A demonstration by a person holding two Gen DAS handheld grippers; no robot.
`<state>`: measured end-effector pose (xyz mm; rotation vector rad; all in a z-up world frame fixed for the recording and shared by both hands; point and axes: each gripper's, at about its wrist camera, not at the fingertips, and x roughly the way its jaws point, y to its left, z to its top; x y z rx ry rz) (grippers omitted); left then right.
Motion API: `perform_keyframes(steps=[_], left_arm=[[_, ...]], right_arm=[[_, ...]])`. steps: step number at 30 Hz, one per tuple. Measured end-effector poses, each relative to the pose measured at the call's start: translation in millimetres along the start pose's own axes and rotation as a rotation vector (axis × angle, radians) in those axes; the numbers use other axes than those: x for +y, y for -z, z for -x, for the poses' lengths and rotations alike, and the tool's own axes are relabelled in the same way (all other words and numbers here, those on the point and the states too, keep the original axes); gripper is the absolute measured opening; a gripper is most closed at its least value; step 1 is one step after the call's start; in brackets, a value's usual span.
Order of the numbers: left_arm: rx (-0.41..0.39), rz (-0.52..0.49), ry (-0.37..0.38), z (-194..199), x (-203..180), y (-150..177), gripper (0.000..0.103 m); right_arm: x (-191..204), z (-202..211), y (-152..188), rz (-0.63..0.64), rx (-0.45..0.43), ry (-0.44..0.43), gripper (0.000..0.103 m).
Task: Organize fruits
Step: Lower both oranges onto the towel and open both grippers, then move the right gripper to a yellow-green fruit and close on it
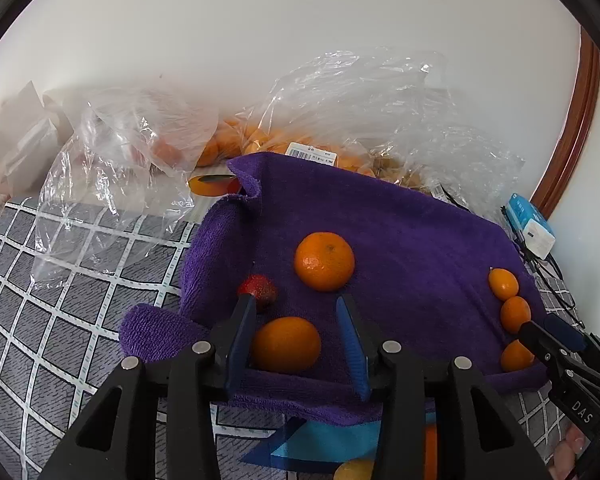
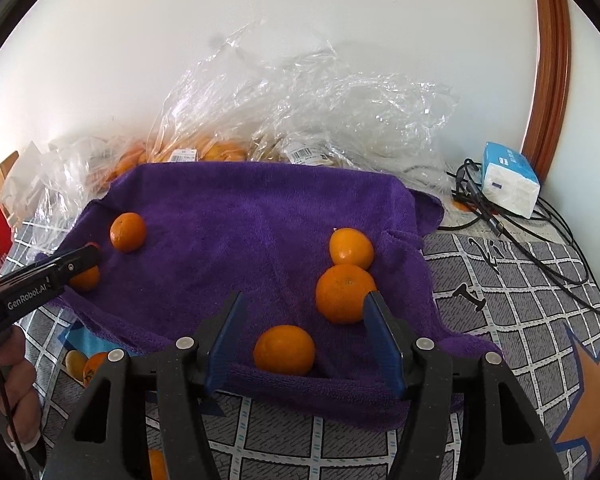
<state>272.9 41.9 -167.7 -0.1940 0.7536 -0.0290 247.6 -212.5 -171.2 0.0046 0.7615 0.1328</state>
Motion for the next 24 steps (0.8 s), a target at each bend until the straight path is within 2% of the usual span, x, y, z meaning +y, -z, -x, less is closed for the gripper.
perform_keyframes(steps=[9, 12, 15, 18, 22, 24], left_arm=[[-0.043, 0.045, 0.012, 14.2, 8.5, -4.9, 0.05], [-0.019, 0.073, 0.029, 13.2, 11.1, -6.0, 0.05], [-0.035, 0.07, 0.022, 18.1, 8.8, -7.9, 0.05], [-0.082, 0.062, -0.001, 31.6, 6.3, -10.2, 0.05], [-0.125, 0.054, 0.01, 53.5, 1.6, -18.2, 0.05], [-0.134, 0.042, -0.024, 65.3, -0.9, -20.2, 0.051]], right_arm=[[-3.6, 9.0, -3.1, -0.03, -0.032, 0.006, 0.06], [-7.8, 10.5, -5.4, -0.057, -0.037, 0.0, 0.06], [-11.4, 13.0, -9.3, -0.083, -0.038, 0.037, 0.06], [-9.3, 27.2, -12.7, -0.065, -0.059, 0.072, 0.06], [-4.6, 58.0, -10.4, -0.043, -0.106, 0.059, 0.06], [-1.6, 69.0, -8.4, -0.039, -0.104, 0.056, 0.06]])
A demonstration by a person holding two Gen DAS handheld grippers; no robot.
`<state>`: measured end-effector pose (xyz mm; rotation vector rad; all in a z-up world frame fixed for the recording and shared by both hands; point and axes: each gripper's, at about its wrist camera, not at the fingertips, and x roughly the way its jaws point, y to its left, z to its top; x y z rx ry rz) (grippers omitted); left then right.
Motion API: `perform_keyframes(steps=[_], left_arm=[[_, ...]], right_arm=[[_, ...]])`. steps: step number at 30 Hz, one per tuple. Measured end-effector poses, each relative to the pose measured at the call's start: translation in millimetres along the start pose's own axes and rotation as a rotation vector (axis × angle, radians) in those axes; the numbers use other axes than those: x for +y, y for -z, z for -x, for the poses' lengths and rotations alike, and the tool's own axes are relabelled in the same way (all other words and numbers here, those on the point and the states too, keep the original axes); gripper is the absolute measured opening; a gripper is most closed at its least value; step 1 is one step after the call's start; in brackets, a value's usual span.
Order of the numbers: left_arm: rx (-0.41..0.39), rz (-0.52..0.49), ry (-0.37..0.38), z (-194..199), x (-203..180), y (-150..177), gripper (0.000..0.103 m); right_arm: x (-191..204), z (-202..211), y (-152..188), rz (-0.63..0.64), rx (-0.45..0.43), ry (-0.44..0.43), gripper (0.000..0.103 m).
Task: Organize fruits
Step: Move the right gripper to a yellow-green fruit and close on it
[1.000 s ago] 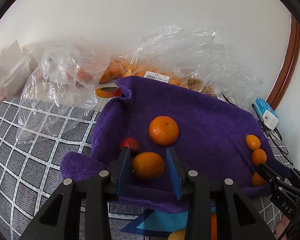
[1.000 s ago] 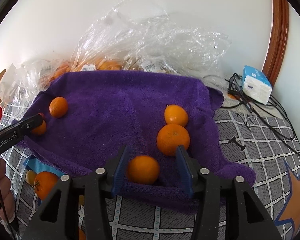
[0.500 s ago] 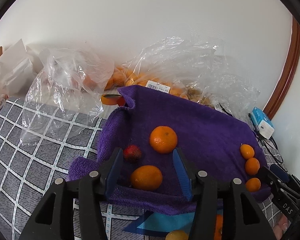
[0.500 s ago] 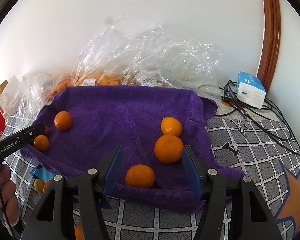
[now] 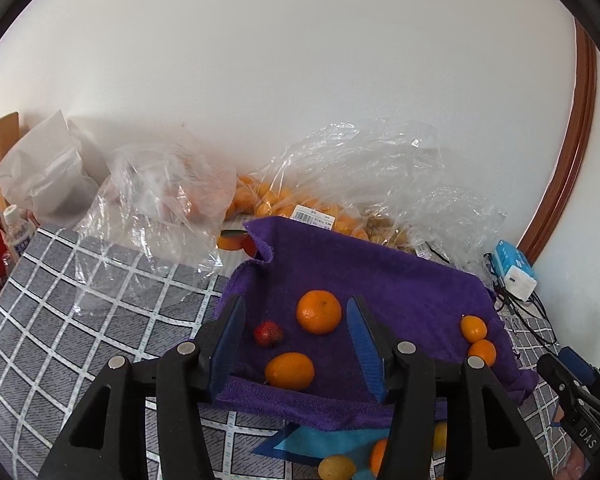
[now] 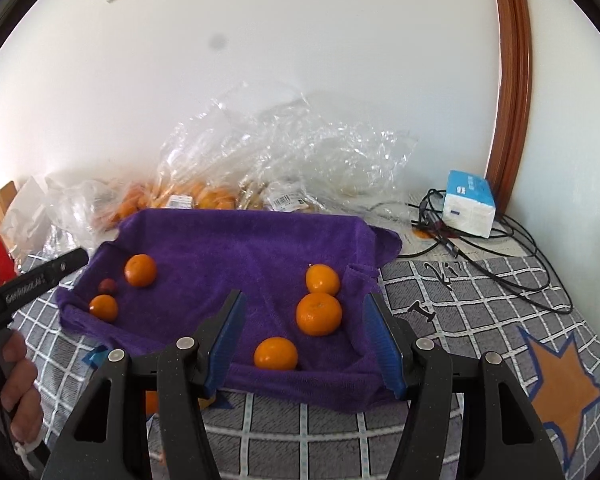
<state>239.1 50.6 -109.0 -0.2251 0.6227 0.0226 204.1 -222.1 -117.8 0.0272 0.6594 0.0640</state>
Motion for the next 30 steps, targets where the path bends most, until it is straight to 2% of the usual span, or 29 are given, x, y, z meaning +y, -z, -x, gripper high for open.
perform_keyframes(steps=[5, 10, 19, 24, 30], left_arm=[[0.006, -0.063, -0.017, 22.3, 0.1, 9.4, 0.051], [-0.01, -0.126, -0.102, 38.5, 16.1, 32.0, 0.052], [0.05, -0.033, -0.16, 36.5, 75.1, 57.9, 0.052], [0.092, 0.036, -0.116, 31.8, 88.7, 64.2, 0.052], [0.107, 0.06, -0.121, 28.0, 94.4, 66.1, 0.052]], right_arm=[[4.2, 19.7, 10.6, -0.013, 0.021, -0.031, 0.06], [17.0, 18.3, 29.7, -0.007, 0.062, -0.039, 0.06], [48.7, -2.5, 56.2, 0.015, 0.159, -0.093, 0.06], [62.7, -13.7, 65.8, 0.041, 0.218, -0.109, 0.06], [77.3, -26.2, 69.0, 0.069, 0.237, -0.1, 0.06]])
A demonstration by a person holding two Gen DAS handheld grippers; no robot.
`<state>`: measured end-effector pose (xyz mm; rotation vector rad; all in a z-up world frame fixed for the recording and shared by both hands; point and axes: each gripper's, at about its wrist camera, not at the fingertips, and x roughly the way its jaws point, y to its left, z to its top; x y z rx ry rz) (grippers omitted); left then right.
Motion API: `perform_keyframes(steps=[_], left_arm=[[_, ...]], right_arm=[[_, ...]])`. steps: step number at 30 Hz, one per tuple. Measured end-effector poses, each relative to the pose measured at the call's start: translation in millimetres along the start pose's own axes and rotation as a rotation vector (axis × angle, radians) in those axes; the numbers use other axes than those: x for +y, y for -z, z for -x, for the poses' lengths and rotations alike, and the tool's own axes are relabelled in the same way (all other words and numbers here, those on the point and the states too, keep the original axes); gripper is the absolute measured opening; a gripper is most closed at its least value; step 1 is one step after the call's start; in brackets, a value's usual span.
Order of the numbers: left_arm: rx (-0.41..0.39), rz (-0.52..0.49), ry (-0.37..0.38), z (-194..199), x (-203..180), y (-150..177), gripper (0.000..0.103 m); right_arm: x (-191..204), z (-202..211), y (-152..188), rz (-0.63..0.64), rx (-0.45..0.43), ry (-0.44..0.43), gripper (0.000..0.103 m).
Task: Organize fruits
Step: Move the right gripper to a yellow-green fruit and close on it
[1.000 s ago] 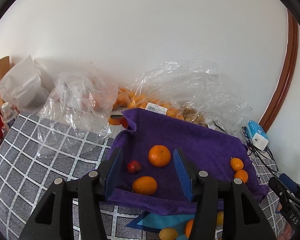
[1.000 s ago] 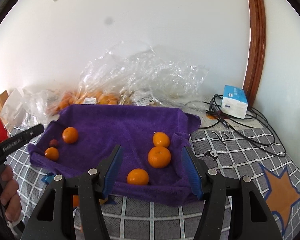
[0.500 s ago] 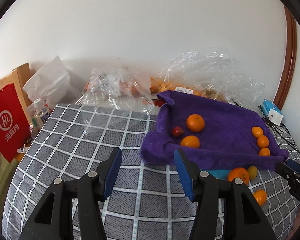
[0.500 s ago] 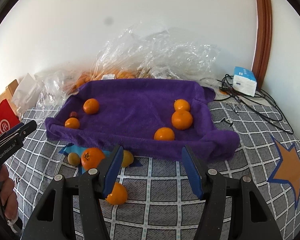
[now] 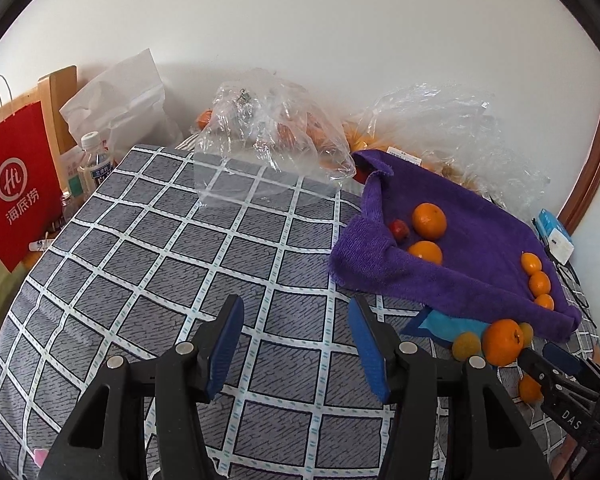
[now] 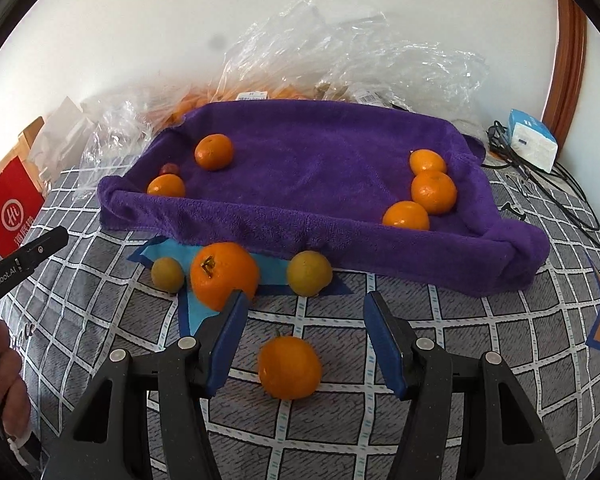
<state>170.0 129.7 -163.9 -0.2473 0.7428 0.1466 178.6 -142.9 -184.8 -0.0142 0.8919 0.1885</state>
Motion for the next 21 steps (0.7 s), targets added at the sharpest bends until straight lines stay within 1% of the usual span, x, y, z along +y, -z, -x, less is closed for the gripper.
perform_keyframes(steps=[4, 7, 8, 9, 10, 12, 18, 21], left_arm=[[0.02, 0.028, -0.001, -4.2, 4.7, 0.3, 0.052], [0.044, 0.046, 0.006, -8.9, 7.9, 0.3, 0.052], [0.048, 0.048, 0.006, -9.8, 8.2, 0.7, 0.052], [0.051, 0.047, 0.003, -10.8, 7.9, 1.1, 0.052], [0.054, 0.045, -0.001, -11.8, 7.2, 1.4, 0.052], [0.063, 0.035, -0.004, -13.8, 4.7, 2.5, 0.052], [0.061, -0.003, -0.013, -15.1, -2.8, 5.9, 0.052], [0.064, -0.007, -0.003, -15.4, -3.4, 6.2, 0.052]], right_arm=[[0.1, -5.1, -5.7, -0.014, 0.006, -0.011, 0.06], [0.1, -10.2, -9.3, -0.012, 0.012, 0.01, 0.059], [-0.6, -12.9, -10.0, -0.015, 0.022, 0.009, 0.055], [-1.3, -15.7, -10.5, -0.018, 0.034, 0.002, 0.042], [-1.8, -18.0, -10.3, -0.019, 0.044, -0.001, 0.031], [-3.0, -20.8, -8.5, -0.013, 0.047, 0.006, 0.025], [-7.1, -20.3, -8.8, -0.023, 0.026, -0.018, 0.025], [-5.4, -27.2, -14.2, -0.017, 0.043, -0.027, 0.028]])
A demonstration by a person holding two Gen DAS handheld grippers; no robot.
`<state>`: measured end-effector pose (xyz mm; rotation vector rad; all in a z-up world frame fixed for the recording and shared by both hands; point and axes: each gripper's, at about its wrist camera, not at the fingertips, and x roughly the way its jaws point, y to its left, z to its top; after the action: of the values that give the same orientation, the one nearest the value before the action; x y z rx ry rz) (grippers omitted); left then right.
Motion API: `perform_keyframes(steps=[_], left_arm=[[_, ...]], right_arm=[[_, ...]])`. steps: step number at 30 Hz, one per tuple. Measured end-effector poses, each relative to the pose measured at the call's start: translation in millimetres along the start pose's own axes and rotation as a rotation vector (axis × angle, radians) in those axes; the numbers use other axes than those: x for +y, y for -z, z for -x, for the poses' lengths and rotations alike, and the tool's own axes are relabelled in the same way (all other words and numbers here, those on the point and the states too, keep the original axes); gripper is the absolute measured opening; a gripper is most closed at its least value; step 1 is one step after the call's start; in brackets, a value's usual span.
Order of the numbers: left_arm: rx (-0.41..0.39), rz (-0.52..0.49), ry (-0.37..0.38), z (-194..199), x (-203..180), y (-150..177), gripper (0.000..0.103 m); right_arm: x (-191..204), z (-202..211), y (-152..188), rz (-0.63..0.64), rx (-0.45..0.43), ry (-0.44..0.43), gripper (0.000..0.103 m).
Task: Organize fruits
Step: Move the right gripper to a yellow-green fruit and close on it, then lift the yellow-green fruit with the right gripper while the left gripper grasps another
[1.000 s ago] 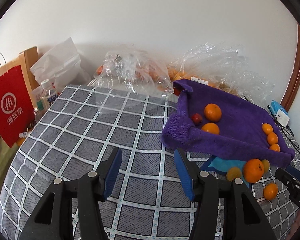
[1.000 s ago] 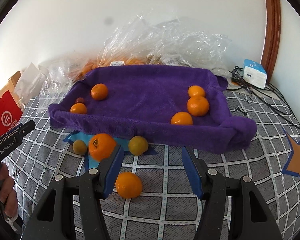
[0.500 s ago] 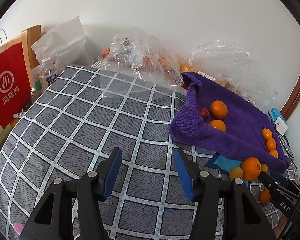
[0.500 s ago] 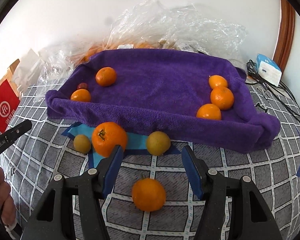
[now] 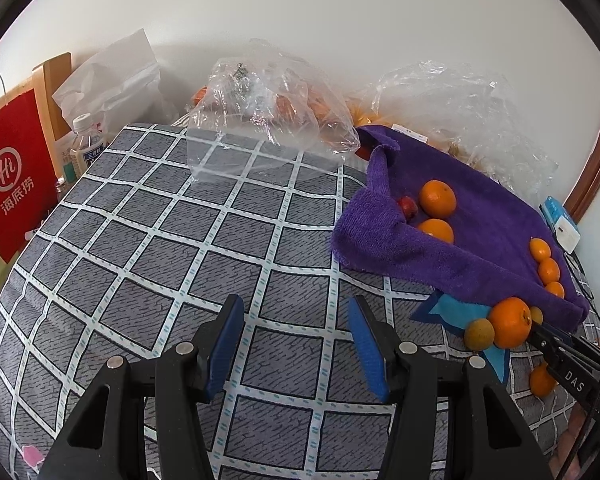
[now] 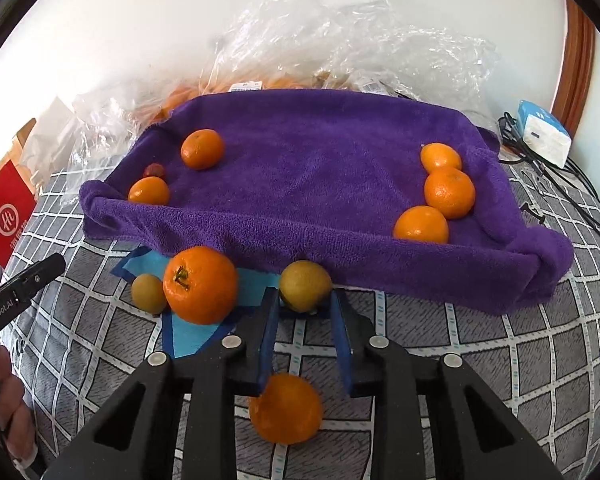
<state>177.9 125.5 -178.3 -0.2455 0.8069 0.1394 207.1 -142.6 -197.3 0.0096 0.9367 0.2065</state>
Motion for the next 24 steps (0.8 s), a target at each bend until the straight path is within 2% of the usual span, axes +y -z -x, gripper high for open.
perform_keyframes(steps=[6, 9, 12, 18, 24], left_arm=[[0.012, 0.0, 0.026, -1.3, -0.3, 1.2, 0.052], [0.024, -0.02, 0.03, -2.4, -3.3, 2.9, 0.052], [0.03, -0.026, 0.031, -3.1, -3.9, 3.7, 0.052], [0.044, -0.045, 0.022, -5.1, -6.4, 4.2, 0.053], [0.052, -0.054, 0.01, -7.4, -7.5, 4.4, 0.053]], right_arm=[[-0.7, -3.0, -4.9, -0.003, 0.001, 0.002, 0.028], [-5.9, 10.7, 0.7, 0.016, -0.036, 0.031, 0.028], [-24.2, 28.2, 9.5, 0.003, -0.077, 0.044, 0.028], [-68.2, 44.4, 24.8, -0.061, -0.092, 0.054, 0.028], [-84.8, 44.4, 31.1, -0.098, -0.088, 0.03, 0.028]])
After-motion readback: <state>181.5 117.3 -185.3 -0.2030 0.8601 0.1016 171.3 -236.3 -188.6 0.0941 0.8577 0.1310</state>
